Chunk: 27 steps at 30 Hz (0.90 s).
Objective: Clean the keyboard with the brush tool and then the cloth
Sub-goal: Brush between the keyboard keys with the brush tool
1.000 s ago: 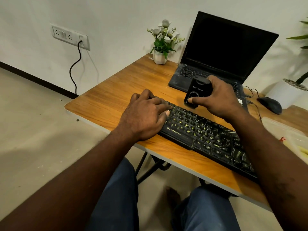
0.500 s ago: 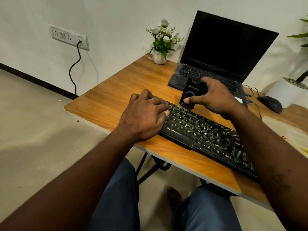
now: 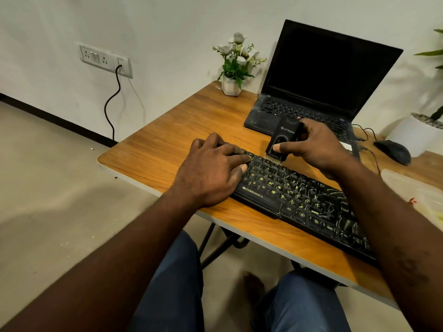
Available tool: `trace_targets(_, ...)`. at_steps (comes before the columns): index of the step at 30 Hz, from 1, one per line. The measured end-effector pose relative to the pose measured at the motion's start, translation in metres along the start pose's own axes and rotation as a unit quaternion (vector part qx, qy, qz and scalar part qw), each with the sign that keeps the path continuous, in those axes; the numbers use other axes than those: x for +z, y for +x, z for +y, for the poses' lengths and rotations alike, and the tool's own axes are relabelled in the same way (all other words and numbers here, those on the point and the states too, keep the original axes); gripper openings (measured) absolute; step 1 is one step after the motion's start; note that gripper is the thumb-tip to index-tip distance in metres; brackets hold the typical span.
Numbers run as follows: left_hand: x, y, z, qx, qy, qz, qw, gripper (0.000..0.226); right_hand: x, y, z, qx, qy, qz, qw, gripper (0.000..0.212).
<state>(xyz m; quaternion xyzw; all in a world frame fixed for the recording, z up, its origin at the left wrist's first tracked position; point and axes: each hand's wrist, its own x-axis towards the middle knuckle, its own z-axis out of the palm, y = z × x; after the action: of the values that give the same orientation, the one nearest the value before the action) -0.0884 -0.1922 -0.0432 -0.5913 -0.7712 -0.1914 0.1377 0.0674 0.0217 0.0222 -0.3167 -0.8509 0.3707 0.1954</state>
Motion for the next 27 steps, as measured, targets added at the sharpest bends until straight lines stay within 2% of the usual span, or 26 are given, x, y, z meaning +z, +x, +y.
trace_targets(3, 0.0, 0.001, 0.0, -0.003, -0.001, -0.004, 1.0, 0.052, -0.004, 0.001, -0.003, -0.007, -0.016, -0.021, 1.0, 0.054)
trace_targets(7, 0.0, 0.001, 0.0, -0.004, -0.005, -0.004, 1.0, 0.052, 0.013, 0.006, -0.015, -0.019, -0.001, 0.009, 1.0, 0.05)
trace_targets(11, 0.0, 0.001, 0.0, -0.004, -0.008, -0.004, 1.0, 0.052, 0.022, 0.006, -0.02, -0.042, -0.021, -0.011, 0.999, 0.053)
trace_targets(15, 0.001, 0.001, -0.001, -0.003, -0.007, -0.001, 1.0, 0.051, 0.011, 0.002, -0.013, -0.035, -0.028, 0.01, 0.999, 0.058)
trace_targets(18, 0.002, 0.001, -0.002, -0.004, -0.005, 0.001, 1.0, 0.05, 0.008, -0.001, -0.013, -0.041, -0.028, -0.021, 0.999, 0.055)
trace_targets(22, 0.001, 0.001, -0.001, -0.005, -0.008, 0.0, 1.0, 0.05, 0.008, -0.002, -0.017, -0.057, -0.078, 0.017, 0.995, 0.052)
trace_targets(25, 0.0, 0.001, 0.0, -0.007, -0.008, 0.0, 1.0, 0.05, 0.013, -0.005, -0.018, -0.072, -0.064, -0.022, 0.995, 0.055)
trace_targets(27, 0.001, 0.001, 0.0, -0.008, -0.01, 0.004, 1.0, 0.05, 0.012, -0.006, -0.02, -0.079, -0.083, -0.001, 0.993, 0.055)
